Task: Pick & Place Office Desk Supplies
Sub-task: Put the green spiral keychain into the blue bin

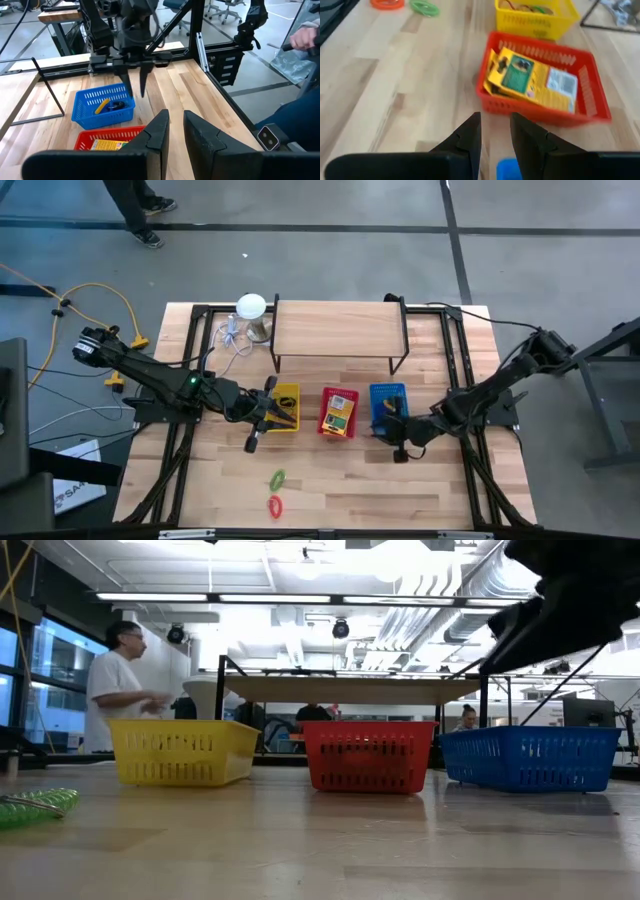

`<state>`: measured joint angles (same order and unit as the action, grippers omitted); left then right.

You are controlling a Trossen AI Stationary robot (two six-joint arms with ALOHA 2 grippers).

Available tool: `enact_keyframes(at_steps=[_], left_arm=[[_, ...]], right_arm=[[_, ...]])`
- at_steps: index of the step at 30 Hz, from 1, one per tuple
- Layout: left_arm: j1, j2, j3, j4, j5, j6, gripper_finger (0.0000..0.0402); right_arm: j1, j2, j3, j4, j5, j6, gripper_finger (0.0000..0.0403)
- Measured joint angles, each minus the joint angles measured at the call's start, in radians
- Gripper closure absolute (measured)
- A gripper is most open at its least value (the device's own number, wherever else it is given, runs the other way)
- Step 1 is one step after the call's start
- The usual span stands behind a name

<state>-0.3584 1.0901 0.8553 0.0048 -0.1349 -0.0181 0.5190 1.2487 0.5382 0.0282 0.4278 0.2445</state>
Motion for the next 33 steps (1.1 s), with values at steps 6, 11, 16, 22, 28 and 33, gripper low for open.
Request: enact_keyframes(at_steps=[6,11,16,22,28,33], left_arm=[[0.000,0.000,0.000,0.000,0.000,0.000,0.0347],[0.000,0.000,0.000,0.000,0.000,0.000,0.0347],[0.000,0.000,0.000,0.000,0.000,0.000,0.0347],[0.000,0.000,0.000,0.000,0.000,0.000,0.0347],[0.000,0.000,0.000,0.000,0.000,0.000,0.0347],[0.000,0.000,0.000,0.000,0.000,0.000,0.0347]], right_arm=[[0.000,0.097,0.106,0.001,-0.011,-0.083,0.0311],[0.000,0.178,0.171,0.037,-0.019,-0.143,0.0311],[-0.003,0.252,0.203,0.109,-0.050,-0.176,0.0311],[-0.005,0.330,0.226,0.197,-0.097,-0.218,0.0311],[-0.005,0.365,0.266,0.220,-0.121,-0.273,0.0311],[-0.010,0.365,0.271,0.215,-0.116,-0.275,0.0311]])
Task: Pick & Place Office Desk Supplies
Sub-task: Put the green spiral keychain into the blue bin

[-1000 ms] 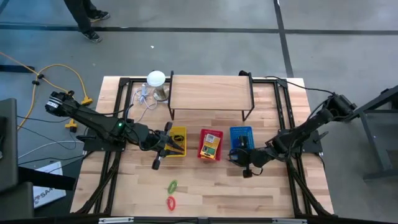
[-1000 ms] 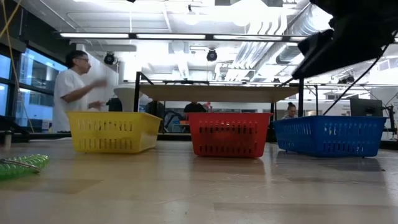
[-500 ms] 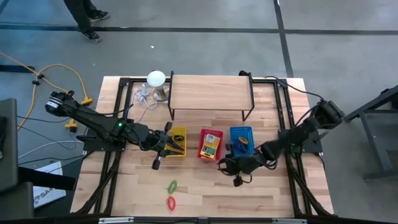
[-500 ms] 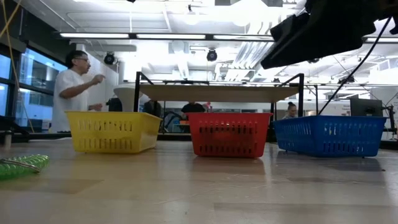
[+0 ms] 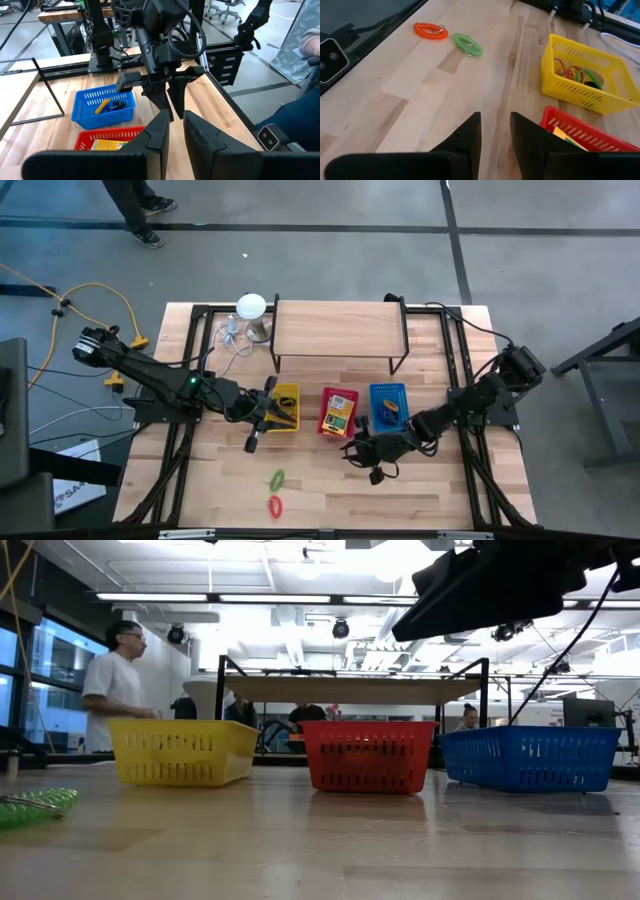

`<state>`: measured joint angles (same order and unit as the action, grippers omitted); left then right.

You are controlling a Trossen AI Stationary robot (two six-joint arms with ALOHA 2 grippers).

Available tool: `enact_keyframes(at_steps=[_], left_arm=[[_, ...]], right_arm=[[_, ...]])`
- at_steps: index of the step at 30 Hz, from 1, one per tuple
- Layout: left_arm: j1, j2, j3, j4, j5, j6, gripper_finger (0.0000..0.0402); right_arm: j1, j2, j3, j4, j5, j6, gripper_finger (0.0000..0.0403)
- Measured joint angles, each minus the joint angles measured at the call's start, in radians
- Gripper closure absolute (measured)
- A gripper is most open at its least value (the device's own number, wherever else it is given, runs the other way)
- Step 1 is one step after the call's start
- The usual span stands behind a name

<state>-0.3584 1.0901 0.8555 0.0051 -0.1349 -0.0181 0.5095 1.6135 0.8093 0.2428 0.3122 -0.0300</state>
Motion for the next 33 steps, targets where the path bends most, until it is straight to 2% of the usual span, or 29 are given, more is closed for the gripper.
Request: enact_keyframes(at_steps=[13,23,33], left_arm=[[0.000,0.000,0.000,0.000,0.000,0.000,0.0347],[0.000,0.000,0.000,0.000,0.000,0.000,0.0347],[0.000,0.000,0.000,0.004,0.000,0.000,0.0347]], right_arm=[[0.000,0.000,0.014,-0.007,-0.002,0.003,0.0311],[0.016,0.093,0.072,-0.003,-0.059,0.003,0.0311],[0.014,0.097,0.074,0.022,-0.061,0.005,0.0311]])
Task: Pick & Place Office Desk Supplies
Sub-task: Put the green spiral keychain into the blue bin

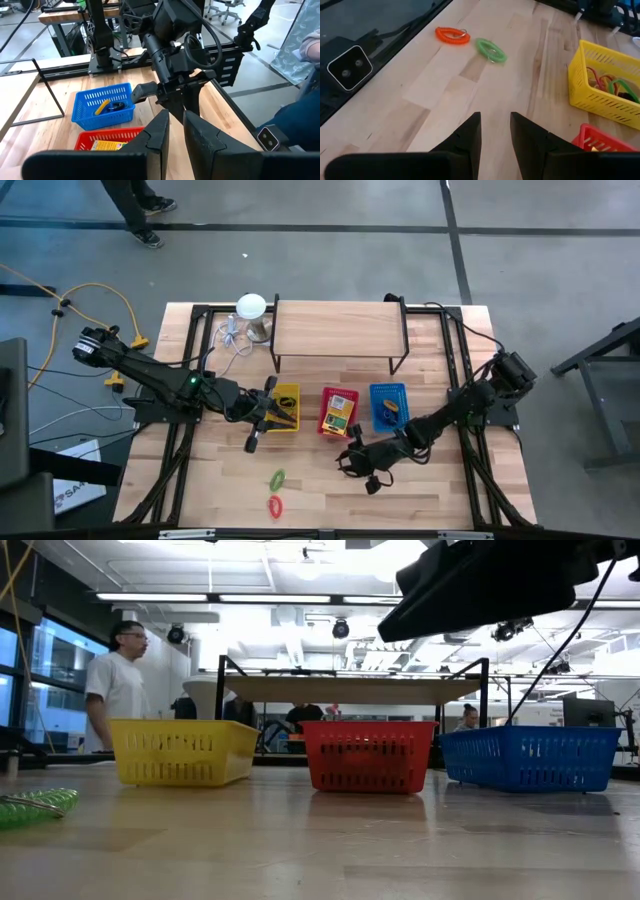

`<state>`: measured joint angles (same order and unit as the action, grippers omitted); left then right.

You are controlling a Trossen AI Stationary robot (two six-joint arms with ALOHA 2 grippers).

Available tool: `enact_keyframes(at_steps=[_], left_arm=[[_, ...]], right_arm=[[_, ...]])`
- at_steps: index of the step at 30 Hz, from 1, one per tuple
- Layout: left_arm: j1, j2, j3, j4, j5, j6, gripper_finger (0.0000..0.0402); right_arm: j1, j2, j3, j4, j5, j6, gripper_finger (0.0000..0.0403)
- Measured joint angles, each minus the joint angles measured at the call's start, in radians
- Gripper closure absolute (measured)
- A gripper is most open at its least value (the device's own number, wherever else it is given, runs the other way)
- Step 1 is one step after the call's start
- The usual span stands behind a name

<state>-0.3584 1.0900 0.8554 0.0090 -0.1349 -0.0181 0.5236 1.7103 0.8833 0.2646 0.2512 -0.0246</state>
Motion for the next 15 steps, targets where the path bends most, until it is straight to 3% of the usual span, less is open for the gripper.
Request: enact_keyframes(at_steps=[15], left_arm=[[0.000,0.000,0.000,0.000,0.000,0.000,0.0347]], right_arm=[[0.000,0.000,0.000,0.017,0.005,-0.006,0.0311]])
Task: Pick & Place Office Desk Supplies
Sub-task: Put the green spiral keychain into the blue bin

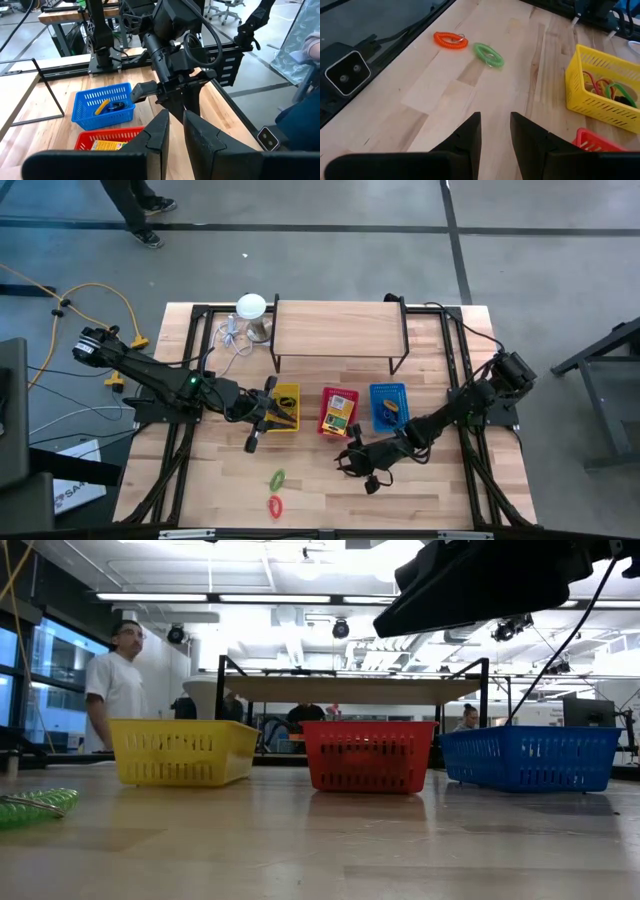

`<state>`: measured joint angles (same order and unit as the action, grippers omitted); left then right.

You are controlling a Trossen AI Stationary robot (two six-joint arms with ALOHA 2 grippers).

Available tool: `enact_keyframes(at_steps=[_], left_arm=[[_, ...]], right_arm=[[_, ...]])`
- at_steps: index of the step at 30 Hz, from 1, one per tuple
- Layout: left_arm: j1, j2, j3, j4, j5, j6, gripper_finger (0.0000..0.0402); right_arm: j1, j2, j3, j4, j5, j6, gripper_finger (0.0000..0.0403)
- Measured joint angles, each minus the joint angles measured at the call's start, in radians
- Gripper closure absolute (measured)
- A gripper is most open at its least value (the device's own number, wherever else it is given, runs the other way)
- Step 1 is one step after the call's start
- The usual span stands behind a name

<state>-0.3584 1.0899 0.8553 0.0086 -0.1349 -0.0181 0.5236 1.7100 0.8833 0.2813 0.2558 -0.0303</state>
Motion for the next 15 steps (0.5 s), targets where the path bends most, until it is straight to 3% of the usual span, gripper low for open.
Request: enact_keyframes(at_steps=[15], left_arm=[[0.000,0.000,0.000,0.000,0.000,0.000,0.0347]], right_arm=[[-0.007,0.000,0.000,0.037,0.004,-0.018,0.0311]])
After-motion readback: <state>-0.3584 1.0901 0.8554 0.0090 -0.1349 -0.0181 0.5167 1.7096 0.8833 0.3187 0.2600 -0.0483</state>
